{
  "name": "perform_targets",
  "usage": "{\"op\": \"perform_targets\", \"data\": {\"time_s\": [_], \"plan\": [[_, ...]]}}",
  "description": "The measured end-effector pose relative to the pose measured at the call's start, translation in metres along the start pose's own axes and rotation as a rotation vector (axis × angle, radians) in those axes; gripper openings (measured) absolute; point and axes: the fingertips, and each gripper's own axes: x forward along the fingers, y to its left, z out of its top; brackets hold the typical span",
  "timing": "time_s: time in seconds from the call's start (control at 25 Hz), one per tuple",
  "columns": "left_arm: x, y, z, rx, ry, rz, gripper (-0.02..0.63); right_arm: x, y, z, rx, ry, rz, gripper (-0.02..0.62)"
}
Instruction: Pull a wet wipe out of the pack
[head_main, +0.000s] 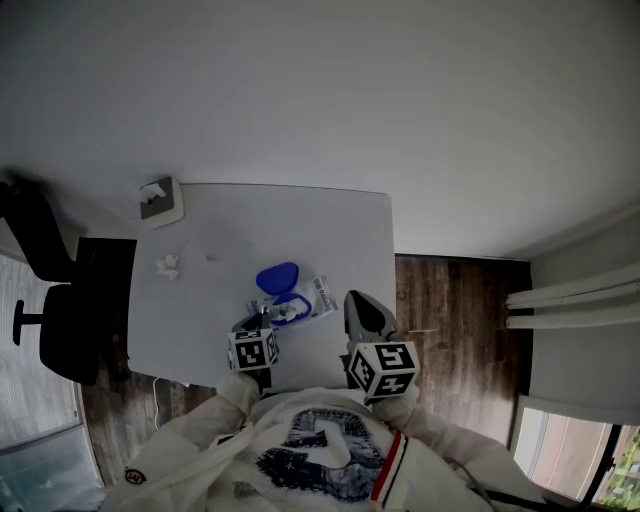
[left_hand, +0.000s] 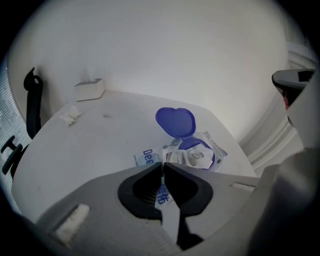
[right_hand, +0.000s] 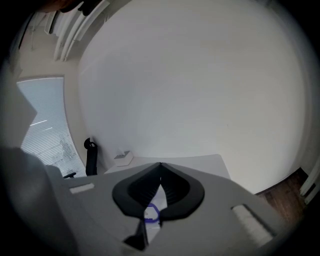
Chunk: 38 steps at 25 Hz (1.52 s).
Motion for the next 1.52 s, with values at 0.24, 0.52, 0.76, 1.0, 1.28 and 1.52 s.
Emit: {"op": "perform_targets", "data": {"time_s": [0.24, 0.52, 0.76, 1.0, 1.28, 1.52], "plan": [[-0.001, -0.001, -0.001, -0.005, -0.005, -0.010, 0.026, 0.006, 0.006, -0.007, -0.012, 0.036, 0.013, 0.074], [-0.001, 0.001, -0.004, -0.013, -0.004, -0.016, 0.026, 0.010, 0.009, -0.014, -0.002, 0.067, 0.020, 0.155], [-0.002, -0.001, -0.003, -0.018, -0.015, -0.030, 0.026, 0.022, 0.021, -0.037, -0.024, 0.143, 0.088, 0.249], [-0.004, -0.003, -0.004, -0.026, -0.017, -0.036, 0.026, 0.043, 0.031, -0.077, -0.087, 0.252, 0.143, 0.284], [-0.008, -0.003, -0.003, -0.037, -0.025, -0.033, 0.026, 0.069, 0.037, -0.121, -0.140, 0.364, 0.175, 0.279], [-0.008, -0.002, -0.003, -0.039, -0.021, -0.027, 0.028, 0.087, 0.049, -0.157, -0.207, 0.460, 0.229, 0.284]]}}
